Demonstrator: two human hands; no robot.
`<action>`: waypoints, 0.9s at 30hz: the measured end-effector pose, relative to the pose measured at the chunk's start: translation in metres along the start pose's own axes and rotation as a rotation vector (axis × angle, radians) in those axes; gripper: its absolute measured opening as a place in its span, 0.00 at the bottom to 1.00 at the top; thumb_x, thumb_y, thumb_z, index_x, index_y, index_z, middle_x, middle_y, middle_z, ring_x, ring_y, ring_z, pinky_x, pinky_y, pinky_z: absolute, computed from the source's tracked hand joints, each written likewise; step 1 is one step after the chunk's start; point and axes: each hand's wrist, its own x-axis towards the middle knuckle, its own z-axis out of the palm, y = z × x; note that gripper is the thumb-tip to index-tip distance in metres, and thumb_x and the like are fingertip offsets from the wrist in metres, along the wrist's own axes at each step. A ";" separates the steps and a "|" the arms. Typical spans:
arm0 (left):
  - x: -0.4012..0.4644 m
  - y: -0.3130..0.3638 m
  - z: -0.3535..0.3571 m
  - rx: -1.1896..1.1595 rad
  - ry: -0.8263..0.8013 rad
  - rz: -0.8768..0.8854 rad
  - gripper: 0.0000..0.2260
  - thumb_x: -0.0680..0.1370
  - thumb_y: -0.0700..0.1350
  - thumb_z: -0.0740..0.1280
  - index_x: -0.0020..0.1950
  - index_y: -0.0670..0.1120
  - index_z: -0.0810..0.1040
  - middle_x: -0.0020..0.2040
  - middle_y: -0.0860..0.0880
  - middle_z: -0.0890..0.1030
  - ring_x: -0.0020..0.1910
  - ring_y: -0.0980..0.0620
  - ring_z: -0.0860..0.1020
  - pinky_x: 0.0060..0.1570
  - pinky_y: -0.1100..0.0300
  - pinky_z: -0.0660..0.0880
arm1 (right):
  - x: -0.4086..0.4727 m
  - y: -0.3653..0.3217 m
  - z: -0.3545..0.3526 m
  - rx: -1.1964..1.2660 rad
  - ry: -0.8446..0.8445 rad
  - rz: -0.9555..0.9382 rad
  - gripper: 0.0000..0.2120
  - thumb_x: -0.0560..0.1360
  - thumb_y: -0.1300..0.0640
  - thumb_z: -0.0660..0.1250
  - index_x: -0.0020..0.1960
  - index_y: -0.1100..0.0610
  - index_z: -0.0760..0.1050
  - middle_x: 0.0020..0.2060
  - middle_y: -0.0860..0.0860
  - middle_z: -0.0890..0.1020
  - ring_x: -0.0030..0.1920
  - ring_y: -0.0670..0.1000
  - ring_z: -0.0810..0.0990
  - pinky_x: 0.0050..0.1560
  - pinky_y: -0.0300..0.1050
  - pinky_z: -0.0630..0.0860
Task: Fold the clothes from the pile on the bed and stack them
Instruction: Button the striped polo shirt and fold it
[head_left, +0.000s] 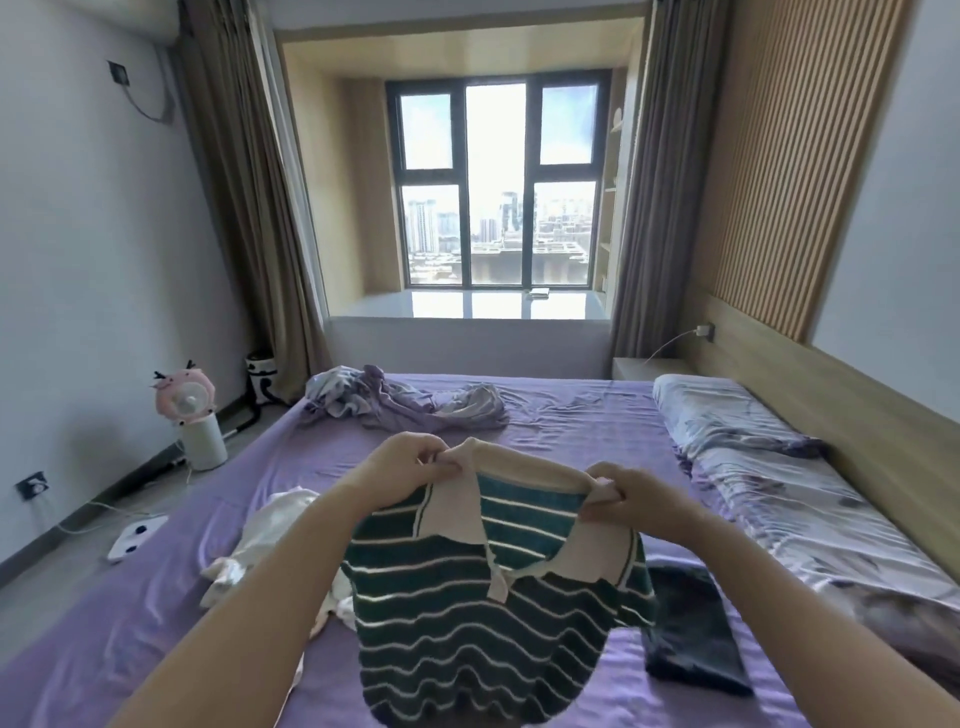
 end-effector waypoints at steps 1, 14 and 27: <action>-0.004 -0.005 0.001 -0.006 -0.015 -0.014 0.07 0.76 0.53 0.67 0.38 0.56 0.77 0.34 0.56 0.76 0.33 0.60 0.71 0.35 0.67 0.66 | -0.001 -0.003 0.009 0.029 0.046 0.025 0.08 0.73 0.54 0.70 0.49 0.48 0.72 0.41 0.46 0.77 0.43 0.49 0.77 0.38 0.32 0.73; -0.049 -0.067 -0.008 -0.031 0.090 -0.010 0.23 0.73 0.67 0.59 0.26 0.53 0.67 0.24 0.56 0.68 0.26 0.58 0.66 0.31 0.59 0.63 | -0.020 -0.057 0.087 -0.490 0.514 -0.090 0.25 0.72 0.34 0.50 0.32 0.54 0.63 0.20 0.43 0.61 0.21 0.48 0.67 0.25 0.40 0.63; -0.017 -0.098 0.032 -0.128 -0.361 -0.245 0.20 0.74 0.66 0.62 0.38 0.51 0.80 0.36 0.56 0.81 0.40 0.55 0.79 0.44 0.59 0.75 | -0.019 -0.034 0.107 -0.369 0.383 0.080 0.25 0.70 0.32 0.52 0.31 0.53 0.65 0.25 0.47 0.73 0.27 0.48 0.72 0.32 0.45 0.72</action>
